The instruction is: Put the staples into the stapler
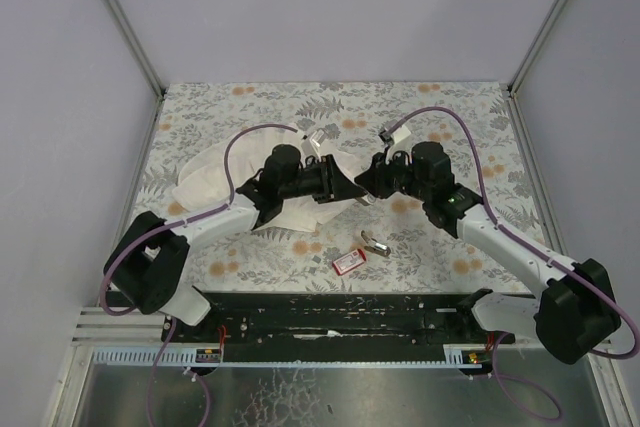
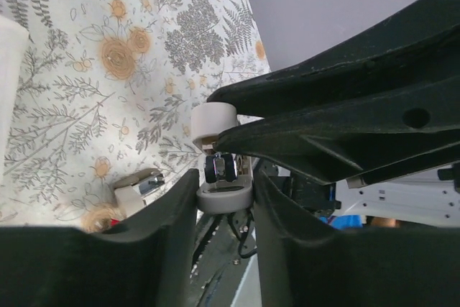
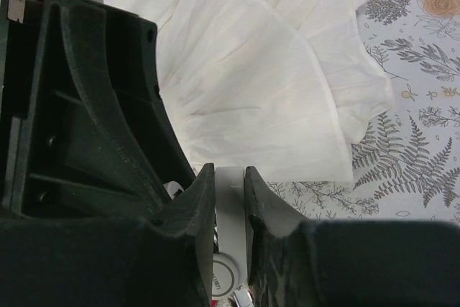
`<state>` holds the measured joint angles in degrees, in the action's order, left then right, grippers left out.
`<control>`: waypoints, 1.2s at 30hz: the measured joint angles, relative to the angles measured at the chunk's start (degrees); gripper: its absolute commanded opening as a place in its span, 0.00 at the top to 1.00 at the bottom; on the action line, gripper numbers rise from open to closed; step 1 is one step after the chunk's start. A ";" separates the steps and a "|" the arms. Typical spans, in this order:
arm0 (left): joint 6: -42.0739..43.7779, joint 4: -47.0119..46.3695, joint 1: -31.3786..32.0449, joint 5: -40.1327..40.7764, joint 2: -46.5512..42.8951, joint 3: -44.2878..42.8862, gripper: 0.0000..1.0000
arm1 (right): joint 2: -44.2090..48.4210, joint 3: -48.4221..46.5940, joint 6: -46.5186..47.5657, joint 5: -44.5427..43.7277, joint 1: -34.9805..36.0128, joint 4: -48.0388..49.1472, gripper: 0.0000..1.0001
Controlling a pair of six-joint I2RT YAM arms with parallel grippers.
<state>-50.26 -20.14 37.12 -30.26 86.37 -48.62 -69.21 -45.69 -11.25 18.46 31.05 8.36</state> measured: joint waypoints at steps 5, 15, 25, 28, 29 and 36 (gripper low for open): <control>-0.44 -1.70 0.15 -0.07 -0.31 0.92 0.96 | 1.29 0.79 -3.17 -3.96 0.15 0.09 0.97; 3.06 -1.62 1.55 7.41 -7.21 5.07 1.00 | 3.45 1.03 -18.14 -18.64 2.01 -2.86 0.72; 9.92 0.59 1.40 12.90 -16.09 6.88 1.00 | 4.24 8.02 -26.91 -28.50 0.55 -11.39 0.35; 11.82 1.31 1.40 12.92 -16.59 6.91 1.00 | 5.49 8.11 -27.80 -28.33 0.44 -13.22 0.23; 12.48 1.81 1.40 12.72 -16.79 6.91 1.00 | 6.69 8.17 -27.65 -28.02 0.33 -13.31 0.21; 14.43 3.69 1.40 10.01 -22.08 9.03 1.00 | 17.77 8.20 -23.98 -15.23 -4.63 -9.55 0.00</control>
<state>-35.83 -16.45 38.52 -20.25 64.29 -39.59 -51.44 -37.50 -35.22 3.22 26.41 -1.19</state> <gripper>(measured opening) 0.297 0.882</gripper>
